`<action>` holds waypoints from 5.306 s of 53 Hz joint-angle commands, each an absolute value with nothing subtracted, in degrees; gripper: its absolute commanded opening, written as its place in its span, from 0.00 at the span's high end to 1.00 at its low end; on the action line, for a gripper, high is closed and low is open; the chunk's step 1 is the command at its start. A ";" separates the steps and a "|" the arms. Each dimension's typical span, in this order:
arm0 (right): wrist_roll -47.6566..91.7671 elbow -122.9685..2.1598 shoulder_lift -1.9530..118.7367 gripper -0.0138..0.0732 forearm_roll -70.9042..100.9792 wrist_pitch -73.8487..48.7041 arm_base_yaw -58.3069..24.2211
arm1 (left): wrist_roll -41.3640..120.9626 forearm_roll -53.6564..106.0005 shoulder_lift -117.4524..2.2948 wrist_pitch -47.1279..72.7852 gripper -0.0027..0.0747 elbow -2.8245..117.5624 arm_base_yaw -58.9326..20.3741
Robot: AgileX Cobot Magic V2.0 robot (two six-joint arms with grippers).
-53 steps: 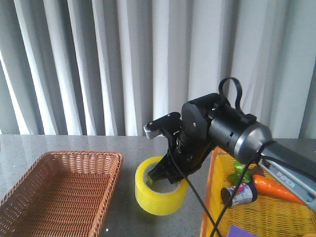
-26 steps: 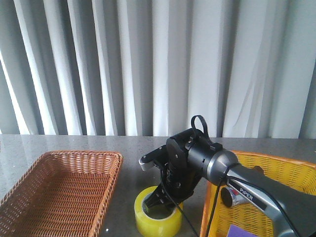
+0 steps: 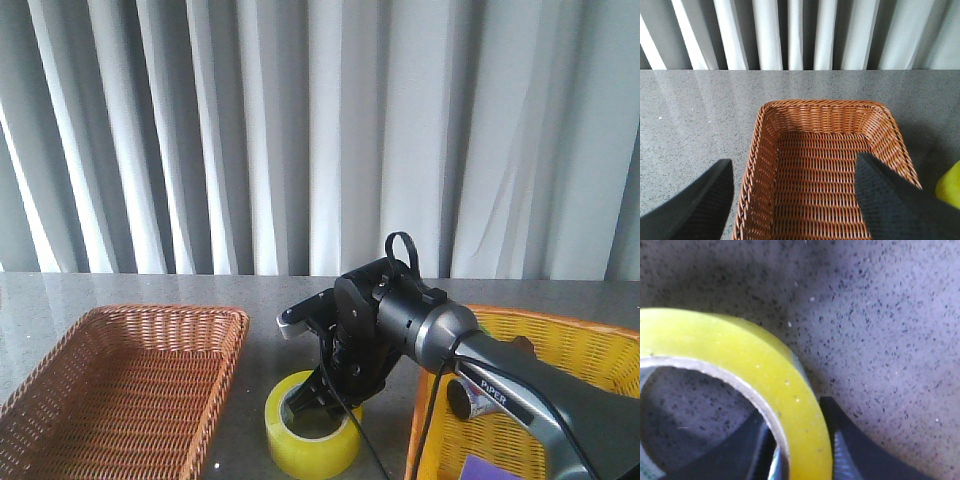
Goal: Transfer tape with both arms
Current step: 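Carry the tape toward the table center and set it down with the right gripper, then open the right gripper and raise it away from the tape, then move the left gripper down over the tape roll on the table, then grasp the tape roll rim with the left gripper and lift it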
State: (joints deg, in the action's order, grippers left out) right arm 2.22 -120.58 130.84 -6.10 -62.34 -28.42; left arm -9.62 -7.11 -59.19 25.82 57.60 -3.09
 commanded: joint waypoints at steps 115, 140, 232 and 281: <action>-5.09 -81.98 68.60 0.85 -14.05 -40.01 -4.43 | -3.51 -3.83 -58.44 19.71 0.34 59.81 -5.55; -5.09 -81.33 68.65 0.85 -15.02 -42.99 -4.68 | -1.39 4.39 -75.21 38.47 0.34 88.05 -16.54; -5.09 -81.33 68.65 0.85 -15.02 -42.99 -4.68 | -19.09 -2.11 -121.65 55.12 0.34 110.61 -28.87; -5.09 -81.33 68.65 0.85 -15.02 -42.99 -4.68 | -18.37 0.00 -117.21 49.06 0.97 111.07 -29.28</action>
